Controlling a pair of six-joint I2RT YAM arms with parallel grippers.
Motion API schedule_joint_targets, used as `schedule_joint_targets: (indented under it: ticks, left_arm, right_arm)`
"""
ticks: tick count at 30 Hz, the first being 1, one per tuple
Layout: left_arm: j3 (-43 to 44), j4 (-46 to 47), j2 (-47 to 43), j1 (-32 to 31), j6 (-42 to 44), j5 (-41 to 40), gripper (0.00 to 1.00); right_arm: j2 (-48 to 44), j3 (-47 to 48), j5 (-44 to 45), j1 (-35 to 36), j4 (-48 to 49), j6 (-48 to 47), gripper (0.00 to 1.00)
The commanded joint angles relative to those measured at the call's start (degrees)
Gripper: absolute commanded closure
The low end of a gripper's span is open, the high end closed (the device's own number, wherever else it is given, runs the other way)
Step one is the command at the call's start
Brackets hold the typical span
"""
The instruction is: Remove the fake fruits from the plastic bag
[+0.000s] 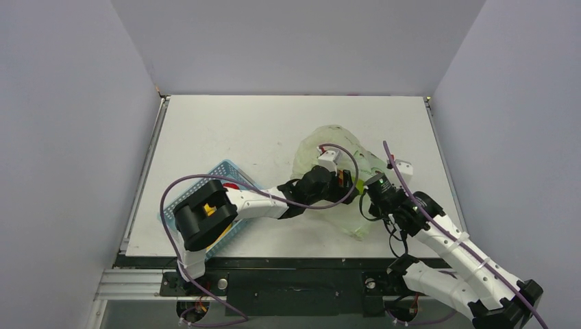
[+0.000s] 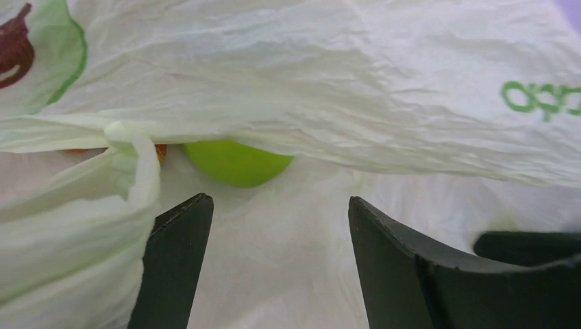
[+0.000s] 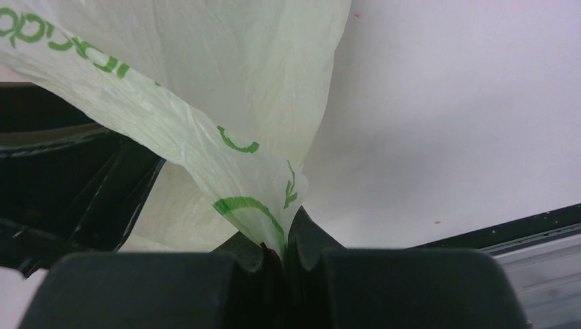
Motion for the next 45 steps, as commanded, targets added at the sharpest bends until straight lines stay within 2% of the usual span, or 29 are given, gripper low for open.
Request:
schedule_joint_targets:
  ticks: [1, 12, 13, 14, 16, 31, 32, 35, 40, 42, 43, 45]
  left_arm:
    - [4.58, -0.42, 1.8, 0.41, 2.22, -5.24, 0.28]
    - [9.14, -1.59, 7.18, 1.15, -0.61, -5.67, 0.27]
    - [10.03, -1.84, 7.9, 1.14, -0.56, -5.66, 0.22]
    - [10.45, -2.14, 8.24, 1.09, -0.17, -6.02, 0.13]
    - [11.68, -2.81, 9.1, 1.01, 0.38, -7.06, 0.04]
    - [21.28, -8.35, 19.18, 0.54, 1.36, -6.62, 0.03]
    - [21.43, -8.43, 19.34, 0.61, 1.45, -6.57, 0.07]
    - [21.71, -9.04, 18.77, 0.92, 1.75, -4.85, 0.28]
    - [20.22, -10.35, 13.96, 1.12, 1.93, -2.56, 0.42]
    - [19.31, -10.85, 11.44, 1.14, 2.58, -1.65, 0.51]
    - [19.14, -11.53, 10.58, 1.16, 3.34, -1.32, 0.61]
    - [18.91, -13.41, 7.92, 1.16, 4.4, -0.31, 0.75]
  right_arm:
    - [-1.61, 2.58, 1.72, -0.64, 0.88, -0.87, 1.0]
    - [-2.05, 3.33, 1.69, -1.19, 1.2, -2.4, 1.0]
    - [-2.04, 3.47, 1.58, -1.19, 1.24, -2.57, 1.0]
    - [-2.07, 3.46, 1.49, -1.22, 1.37, -2.65, 1.0]
    - [-2.17, 3.46, 1.26, -1.28, 1.66, -2.85, 1.0]
    - [-2.13, 2.16, -0.44, -1.37, 3.2, -3.65, 1.0]
    - [-2.17, 1.64, -0.51, -1.37, 3.29, -3.84, 1.0]
    - [-1.92, 0.56, -0.79, -1.37, 3.24, -4.24, 1.0]
    - [-3.31, -1.77, -0.06, -1.37, 3.38, -3.84, 1.0]
    - [-3.94, -2.43, 0.27, -1.37, 3.43, -3.61, 1.0]
    - [-4.38, -2.56, 0.31, -1.37, 3.4, -3.53, 1.0]
    - [-4.81, -2.82, 1.21, -1.37, 3.18, -3.0, 1.0]
